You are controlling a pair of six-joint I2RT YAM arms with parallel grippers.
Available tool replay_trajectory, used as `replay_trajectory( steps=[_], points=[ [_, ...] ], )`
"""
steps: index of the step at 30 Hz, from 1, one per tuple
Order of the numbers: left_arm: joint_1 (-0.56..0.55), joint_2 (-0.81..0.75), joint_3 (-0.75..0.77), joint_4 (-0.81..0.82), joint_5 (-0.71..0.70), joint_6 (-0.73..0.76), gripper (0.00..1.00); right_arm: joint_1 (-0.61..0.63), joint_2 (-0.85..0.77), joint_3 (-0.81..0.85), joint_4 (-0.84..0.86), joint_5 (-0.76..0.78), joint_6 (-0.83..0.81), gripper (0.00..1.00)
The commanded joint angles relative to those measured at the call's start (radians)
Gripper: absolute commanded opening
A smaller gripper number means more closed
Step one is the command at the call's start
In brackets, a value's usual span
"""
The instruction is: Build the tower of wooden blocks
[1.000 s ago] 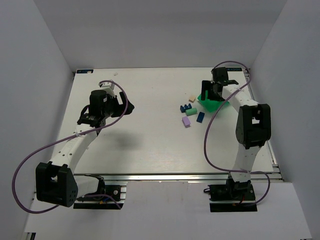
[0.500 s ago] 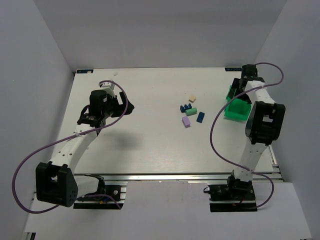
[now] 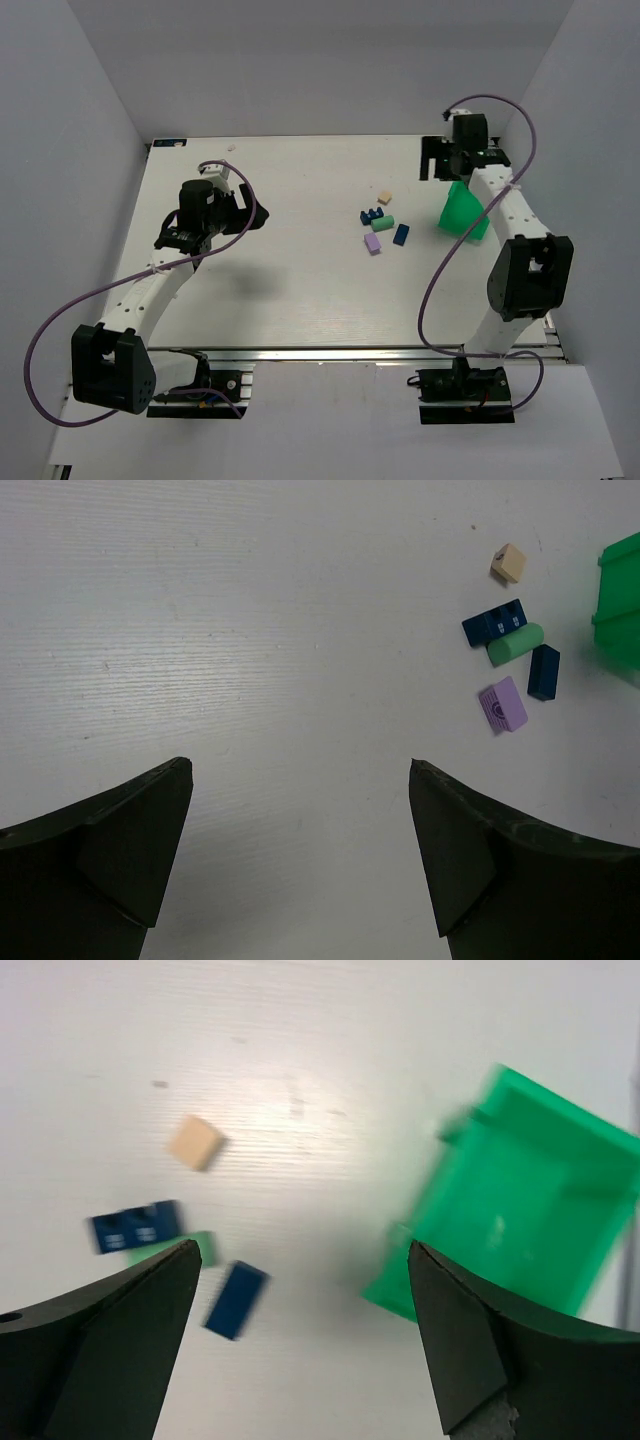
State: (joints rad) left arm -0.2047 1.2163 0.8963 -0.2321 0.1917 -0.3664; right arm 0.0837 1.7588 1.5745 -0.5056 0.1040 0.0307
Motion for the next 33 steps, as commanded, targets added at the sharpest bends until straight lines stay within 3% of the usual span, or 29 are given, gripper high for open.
replay_trajectory(
  steps=[1, 9, 23, 25, 27, 33],
  points=[
    [0.004, 0.002, 0.029, 0.002, 0.02, 0.006, 0.98, 0.092, 0.03, -0.022, 0.061, -0.072, -0.051, 0.89],
    [0.002, -0.006, 0.018, 0.011, 0.023, 0.004, 0.98, 0.281, 0.192, 0.01, 0.082, -0.044, -0.014, 0.89],
    [0.004, -0.001, 0.006, 0.013, 0.026, 0.007, 0.98, 0.35, 0.358, 0.03, 0.098, 0.066, 0.061, 0.88],
    [0.004, 0.0, 0.007, 0.011, 0.025, 0.007, 0.98, 0.352, 0.355, 0.03, 0.098, 0.065, 0.061, 0.8],
    [0.002, 0.005, 0.01, 0.008, 0.025, 0.007, 0.98, 0.357, 0.346, 0.035, 0.098, 0.056, 0.057, 0.64],
    [-0.007, 0.006, 0.013, 0.011, 0.034, -0.002, 0.98, 0.372, 0.326, 0.071, 0.078, 0.023, 0.035, 0.49]
  ],
)
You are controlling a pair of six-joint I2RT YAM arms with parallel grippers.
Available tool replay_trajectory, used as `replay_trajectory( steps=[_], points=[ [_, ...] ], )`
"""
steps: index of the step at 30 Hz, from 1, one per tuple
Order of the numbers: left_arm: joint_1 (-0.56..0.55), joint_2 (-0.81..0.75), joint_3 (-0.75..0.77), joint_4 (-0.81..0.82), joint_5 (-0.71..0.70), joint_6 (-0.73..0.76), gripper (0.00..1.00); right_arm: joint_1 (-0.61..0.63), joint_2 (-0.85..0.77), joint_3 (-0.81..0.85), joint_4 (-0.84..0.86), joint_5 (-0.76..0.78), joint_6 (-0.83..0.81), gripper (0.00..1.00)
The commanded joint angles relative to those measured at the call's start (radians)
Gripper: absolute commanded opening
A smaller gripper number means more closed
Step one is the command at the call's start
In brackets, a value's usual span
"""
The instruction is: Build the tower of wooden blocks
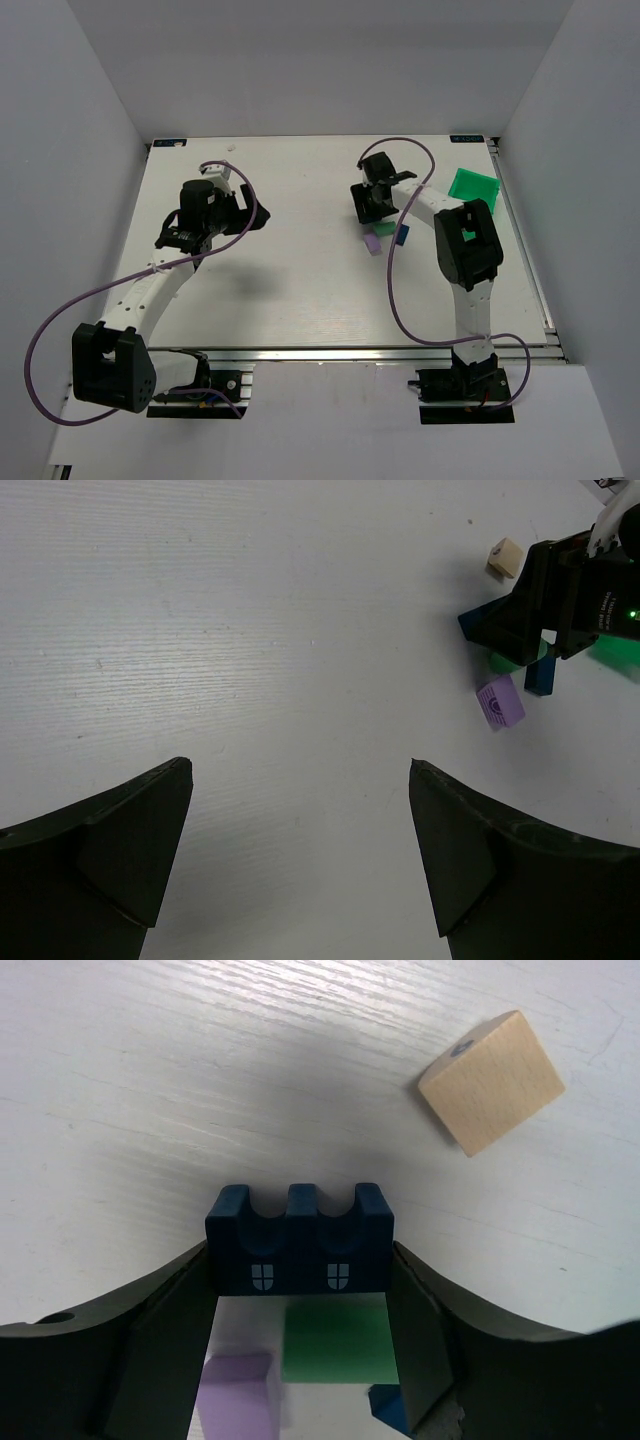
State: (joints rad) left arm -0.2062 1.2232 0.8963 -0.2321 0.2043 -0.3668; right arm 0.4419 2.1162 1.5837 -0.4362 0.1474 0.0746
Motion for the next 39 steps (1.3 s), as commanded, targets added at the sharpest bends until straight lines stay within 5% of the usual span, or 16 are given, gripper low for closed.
replay_trajectory(
  steps=[1, 5, 10, 18, 22, 30, 39],
  points=[
    [-0.007, -0.001, 0.015, 0.008, 0.027, -0.004, 0.98, 0.018, -0.035, 0.068, -0.002, -0.026, -0.013, 0.48],
    [-0.009, 0.002, 0.004, 0.039, 0.092, -0.018, 0.98, 0.04, -0.099, 0.058, -0.047, -0.112, -0.129, 0.43],
    [-0.009, 0.039, -0.014, 0.117, 0.249, -0.038, 0.98, 0.075, -0.269, -0.144, 0.033, -0.444, -0.425, 0.36],
    [-0.018, 0.153, -0.06, 0.347, 0.618, -0.18, 0.98, 0.133, -0.51, -0.337, 0.175, -0.778, -0.619, 0.34],
    [-0.038, 0.22, -0.076, 0.506, 0.742, -0.268, 0.96, 0.182, -0.503, -0.324, 0.191, -0.761, -0.638, 0.34],
    [-0.096, 0.285, -0.071, 0.551, 0.733, -0.311, 0.95, 0.248, -0.456, -0.271, 0.221, -0.69, -0.67, 0.34],
    [-0.139, 0.352, -0.023, 0.473, 0.662, -0.268, 0.75, 0.279, -0.498, -0.312, 0.309, -0.648, -0.654, 0.36]
  ],
)
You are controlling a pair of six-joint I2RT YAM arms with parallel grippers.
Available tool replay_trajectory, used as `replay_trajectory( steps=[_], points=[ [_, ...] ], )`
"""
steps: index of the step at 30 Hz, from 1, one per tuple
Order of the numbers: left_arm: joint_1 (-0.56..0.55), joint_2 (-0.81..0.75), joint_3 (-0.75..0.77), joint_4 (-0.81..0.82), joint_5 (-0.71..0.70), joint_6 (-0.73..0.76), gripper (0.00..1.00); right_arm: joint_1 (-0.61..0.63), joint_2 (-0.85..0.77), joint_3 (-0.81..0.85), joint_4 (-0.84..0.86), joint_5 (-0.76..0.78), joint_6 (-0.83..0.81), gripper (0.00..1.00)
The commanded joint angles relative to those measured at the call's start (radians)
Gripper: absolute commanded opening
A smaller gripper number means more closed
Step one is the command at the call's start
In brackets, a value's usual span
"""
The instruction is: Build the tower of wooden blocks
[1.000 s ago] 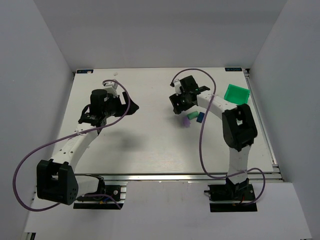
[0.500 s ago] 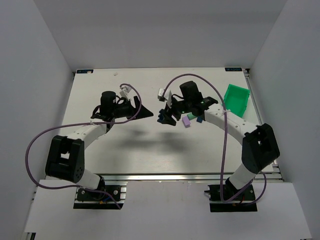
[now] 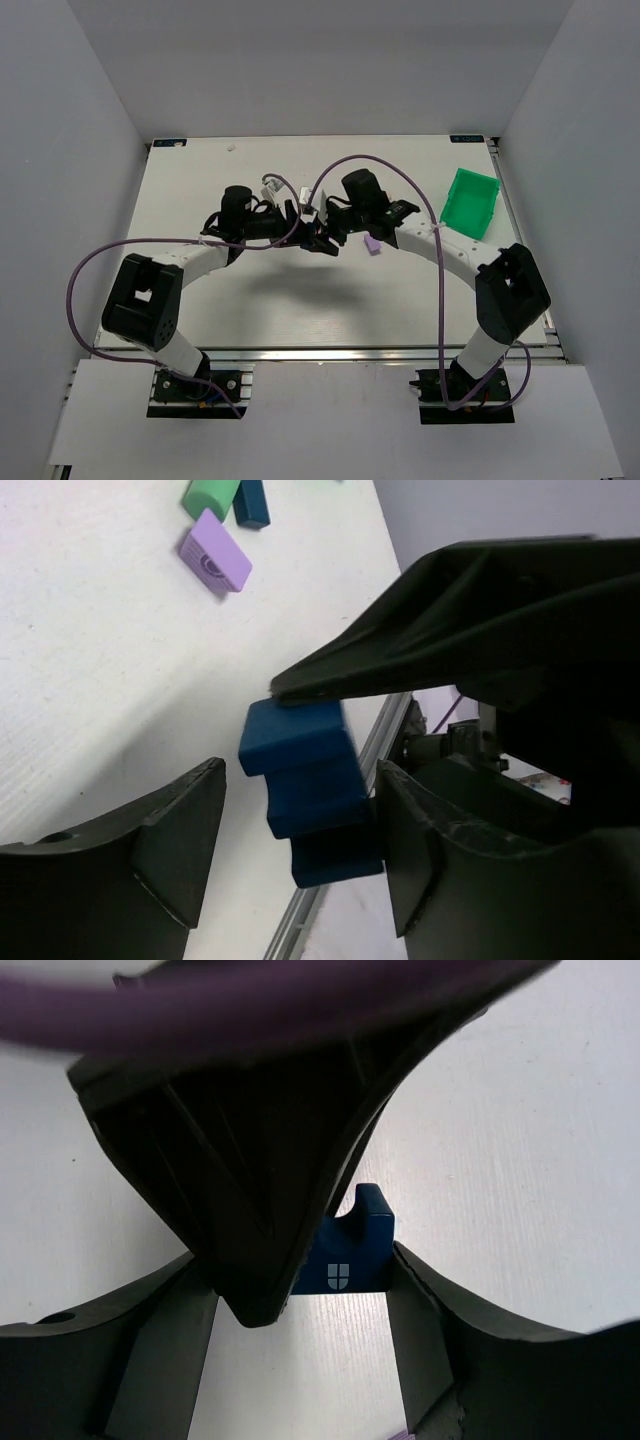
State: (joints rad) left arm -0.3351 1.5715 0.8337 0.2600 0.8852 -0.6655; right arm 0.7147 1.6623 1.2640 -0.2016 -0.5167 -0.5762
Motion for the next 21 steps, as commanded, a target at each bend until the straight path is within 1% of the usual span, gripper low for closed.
replay_trajectory(
  steps=[1, 3, 4, 6, 7, 10, 11, 13, 14, 15, 16, 17, 18, 19, 20, 21],
  points=[
    [-0.013, 0.005, 0.042, -0.028, -0.022, 0.032, 0.69, 0.008, -0.045, 0.006, 0.076, 0.021, -0.005, 0.36],
    [-0.015, 0.001, 0.044, -0.03, -0.029, 0.032, 0.55, 0.009, -0.049, 0.0, 0.076, 0.05, -0.004, 0.36],
    [-0.016, -0.004, 0.045, -0.027, -0.029, 0.032, 0.44, 0.009, -0.049, -0.005, 0.076, 0.063, -0.002, 0.37],
    [-0.018, -0.019, 0.044, -0.015, -0.025, 0.033, 0.33, 0.008, -0.049, -0.012, 0.067, 0.093, 0.007, 0.4],
    [-0.019, -0.024, 0.041, -0.007, -0.022, 0.033, 0.22, 0.008, -0.053, -0.018, 0.068, 0.099, 0.016, 0.42],
    [-0.021, -0.034, 0.042, 0.018, -0.003, 0.035, 0.07, 0.006, -0.074, -0.051, 0.086, 0.116, 0.056, 0.42],
    [-0.021, -0.033, 0.042, 0.025, 0.009, 0.037, 0.0, 0.006, -0.082, -0.061, 0.093, 0.119, 0.065, 0.48],
    [-0.021, -0.027, 0.051, 0.041, 0.038, 0.041, 0.0, 0.006, -0.116, -0.097, 0.114, 0.118, 0.105, 0.58],
    [-0.021, -0.024, 0.051, 0.05, 0.05, 0.041, 0.0, 0.005, -0.128, -0.109, 0.119, 0.103, 0.114, 0.71],
    [-0.021, -0.019, 0.048, 0.088, 0.064, 0.038, 0.0, 0.003, -0.147, -0.151, 0.151, 0.095, 0.142, 0.78],
    [-0.019, -0.019, 0.032, 0.128, 0.117, 0.032, 0.0, 0.003, -0.188, -0.179, 0.174, 0.087, 0.157, 0.85],
    [-0.019, -0.019, 0.015, 0.186, 0.147, -0.006, 0.0, 0.002, -0.209, -0.21, 0.201, 0.087, 0.179, 0.86],
    [-0.019, -0.018, -0.004, 0.337, 0.181, -0.037, 0.0, -0.004, -0.258, -0.269, 0.279, 0.092, 0.241, 0.88],
    [-0.019, -0.016, -0.04, 0.426, 0.248, -0.074, 0.0, -0.006, -0.281, -0.291, 0.303, 0.098, 0.274, 0.89],
    [-0.019, -0.013, -0.057, 0.518, 0.273, -0.16, 0.0, -0.012, -0.303, -0.308, 0.318, 0.102, 0.312, 0.89],
    [-0.018, -0.008, -0.071, 0.697, 0.296, -0.205, 0.0, -0.021, -0.341, -0.322, 0.329, 0.103, 0.35, 0.89]
  ],
)
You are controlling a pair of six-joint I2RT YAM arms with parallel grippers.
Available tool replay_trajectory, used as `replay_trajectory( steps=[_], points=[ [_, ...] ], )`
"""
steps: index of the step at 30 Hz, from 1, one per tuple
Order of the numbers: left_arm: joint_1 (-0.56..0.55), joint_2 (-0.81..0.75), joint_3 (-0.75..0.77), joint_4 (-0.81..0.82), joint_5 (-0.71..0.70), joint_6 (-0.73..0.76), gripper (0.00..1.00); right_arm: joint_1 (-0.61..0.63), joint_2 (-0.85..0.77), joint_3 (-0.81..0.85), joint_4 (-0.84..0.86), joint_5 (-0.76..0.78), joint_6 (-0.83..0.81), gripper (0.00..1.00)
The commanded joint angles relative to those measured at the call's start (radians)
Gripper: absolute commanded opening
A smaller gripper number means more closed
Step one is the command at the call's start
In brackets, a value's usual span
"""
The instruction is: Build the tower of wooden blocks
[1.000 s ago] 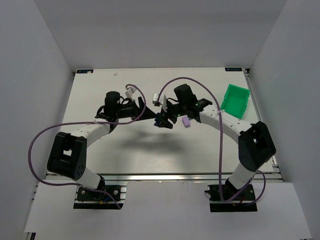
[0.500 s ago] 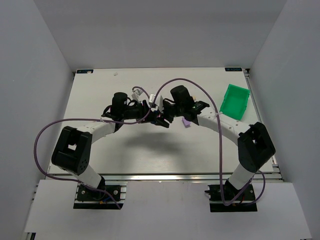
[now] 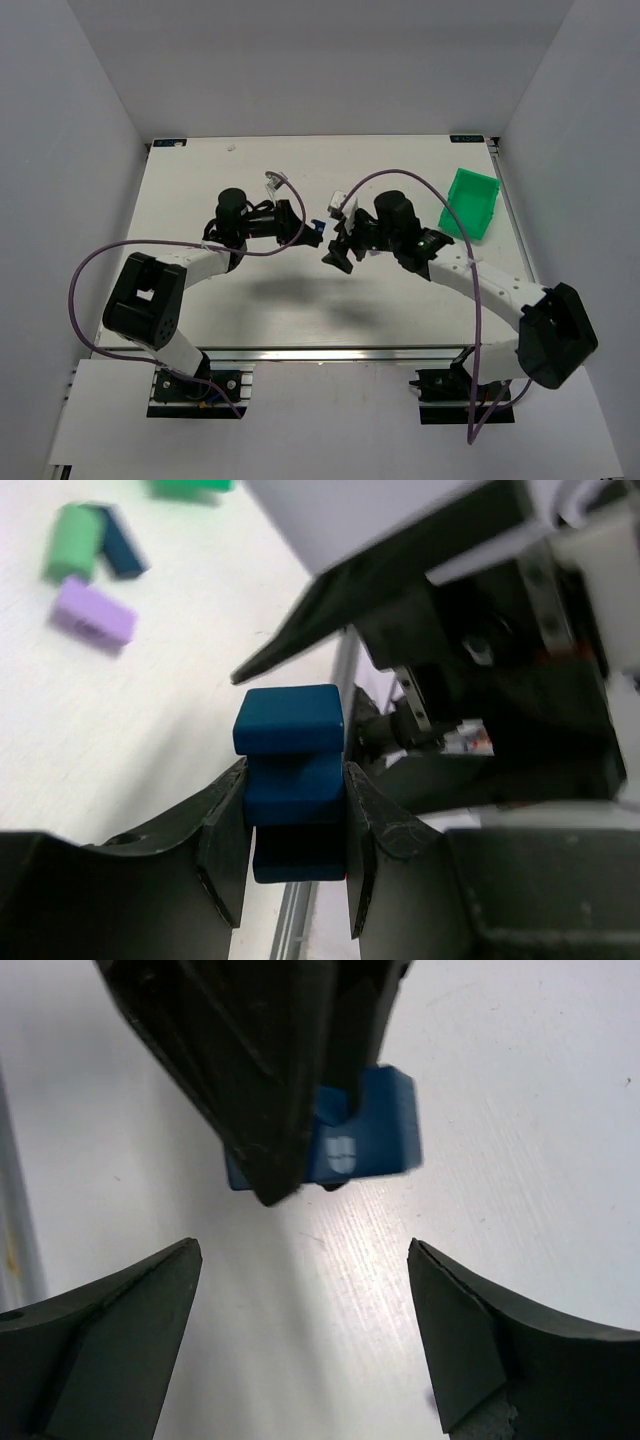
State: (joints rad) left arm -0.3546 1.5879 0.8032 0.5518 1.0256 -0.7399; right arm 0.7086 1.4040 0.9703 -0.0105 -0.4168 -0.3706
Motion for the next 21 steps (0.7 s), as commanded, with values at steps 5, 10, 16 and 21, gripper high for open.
replay_trajectory(
  steps=[5, 10, 16, 21],
  points=[
    [0.002, 0.027, -0.081, 0.9, 0.228, -0.431, 0.0, -0.047, -0.157, -0.103, 0.201, -0.052, 0.47, 0.87],
    [0.002, 0.127, -0.024, 1.263, 0.238, -0.654, 0.0, -0.057, -0.229, -0.232, 0.463, -0.232, 0.699, 0.8],
    [-0.001, 0.146, 0.011, 1.263, 0.251, -0.684, 0.0, -0.064, -0.31, -0.228, 0.53, -0.134, 0.685, 0.67],
    [-0.003, 0.107, 0.004, 1.261, 0.246, -0.671, 0.0, -0.066, -0.309, -0.208, 0.523, -0.008, 0.85, 0.65]
  ],
)
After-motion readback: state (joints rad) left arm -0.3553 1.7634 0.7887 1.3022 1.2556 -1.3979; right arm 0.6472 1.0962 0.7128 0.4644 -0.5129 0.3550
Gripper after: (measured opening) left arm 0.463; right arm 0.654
